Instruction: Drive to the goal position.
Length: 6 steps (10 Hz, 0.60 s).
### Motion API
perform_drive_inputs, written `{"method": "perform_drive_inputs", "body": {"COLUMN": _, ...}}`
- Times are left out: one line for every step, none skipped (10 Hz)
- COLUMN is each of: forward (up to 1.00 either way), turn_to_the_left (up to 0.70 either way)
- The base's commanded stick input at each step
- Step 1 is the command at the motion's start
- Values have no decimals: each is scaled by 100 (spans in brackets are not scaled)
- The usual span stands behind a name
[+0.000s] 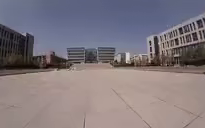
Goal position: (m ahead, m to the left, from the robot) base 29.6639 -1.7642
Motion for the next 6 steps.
{"method": "perform_drive_inputs", "body": {"forward": 70, "turn_to_the_left": 0}}
{"method": "perform_drive_inputs", "body": {"forward": 70, "turn_to_the_left": 0}}
{"method": "perform_drive_inputs", "body": {"forward": 70, "turn_to_the_left": 0}}
{"method": "perform_drive_inputs", "body": {"forward": 70, "turn_to_the_left": 0}}
{"method": "perform_drive_inputs", "body": {"forward": 70, "turn_to_the_left": 0}}
{"method": "perform_drive_inputs", "body": {"forward": 70, "turn_to_the_left": 0}}
